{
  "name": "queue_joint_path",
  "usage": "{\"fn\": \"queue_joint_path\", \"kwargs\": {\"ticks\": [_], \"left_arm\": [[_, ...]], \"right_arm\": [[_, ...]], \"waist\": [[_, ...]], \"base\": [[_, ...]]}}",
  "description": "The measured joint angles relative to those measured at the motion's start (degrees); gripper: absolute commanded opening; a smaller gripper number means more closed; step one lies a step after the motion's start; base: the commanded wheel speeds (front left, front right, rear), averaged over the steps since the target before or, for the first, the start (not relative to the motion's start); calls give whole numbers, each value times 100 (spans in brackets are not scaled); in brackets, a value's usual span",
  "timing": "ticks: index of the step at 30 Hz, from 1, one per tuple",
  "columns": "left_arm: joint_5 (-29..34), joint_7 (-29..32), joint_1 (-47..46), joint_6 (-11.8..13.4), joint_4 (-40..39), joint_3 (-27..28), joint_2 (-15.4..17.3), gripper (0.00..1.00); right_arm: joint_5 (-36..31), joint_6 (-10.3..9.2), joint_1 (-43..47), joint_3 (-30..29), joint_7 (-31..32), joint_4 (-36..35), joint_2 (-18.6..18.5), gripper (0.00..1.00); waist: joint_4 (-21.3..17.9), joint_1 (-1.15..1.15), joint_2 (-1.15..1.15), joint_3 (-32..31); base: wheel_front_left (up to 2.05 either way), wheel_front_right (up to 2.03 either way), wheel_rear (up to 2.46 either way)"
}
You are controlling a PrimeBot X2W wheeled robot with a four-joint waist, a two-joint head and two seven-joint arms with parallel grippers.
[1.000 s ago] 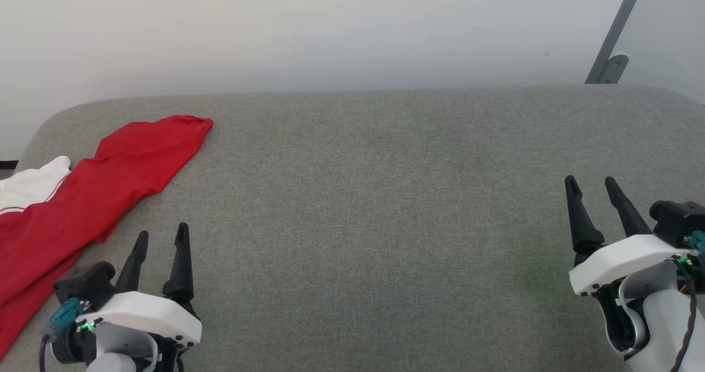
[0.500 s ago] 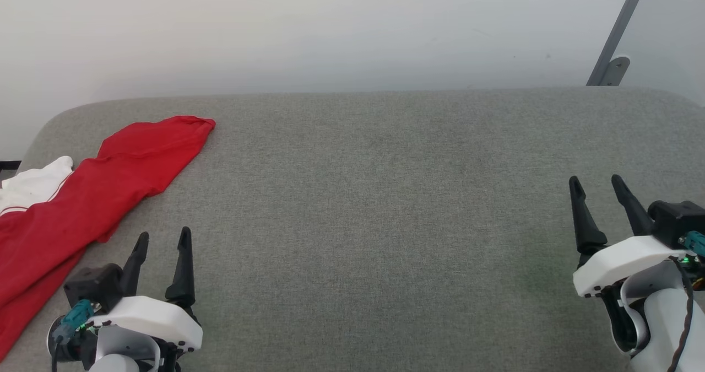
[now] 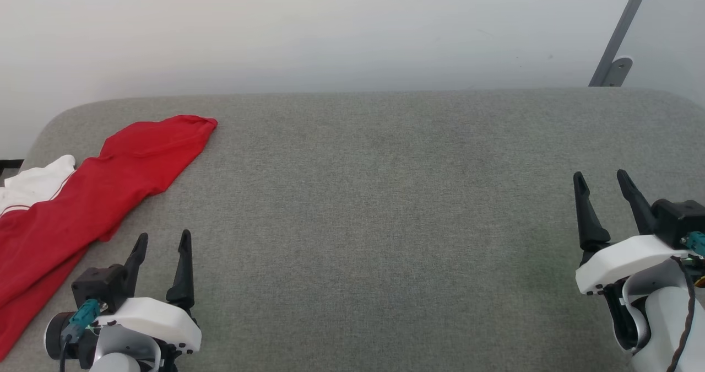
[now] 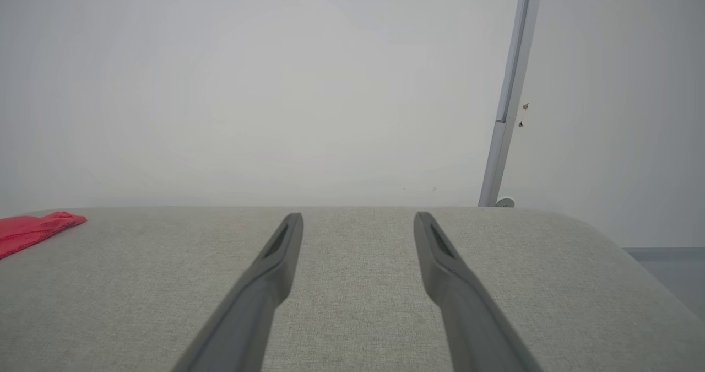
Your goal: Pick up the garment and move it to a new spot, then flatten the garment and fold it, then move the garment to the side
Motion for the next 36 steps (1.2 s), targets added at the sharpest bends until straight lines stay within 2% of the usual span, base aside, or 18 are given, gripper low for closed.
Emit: {"fn": "queue_joint_path", "kwargs": {"ticks": [8, 14, 22, 36], "left_arm": [[215, -103, -113, -51, 130, 59, -57, 100], [398, -153, -124, -91, 203, 102, -166, 100], [744, -233, -114, -38, 255, 304, -252, 100], [839, -235, 464, 248, -101, 704, -584, 100]], "right_arm": [[67, 0, -29, -48, -89, 52, -9, 100], [-32, 0, -23, -2, -153, 49, -46, 100], [-291, 0, -30, 304, -231, 88, 21, 100], [-205, 1, -131, 821, -235, 246, 517, 100]], "waist": [[100, 0, 0, -8], [385, 0, 0, -9], [1124, 0, 0, 3], [2559, 0, 0, -37]], "base": [[0, 0, 0], [0, 0, 0], [0, 0, 0], [0, 0, 0]]}}
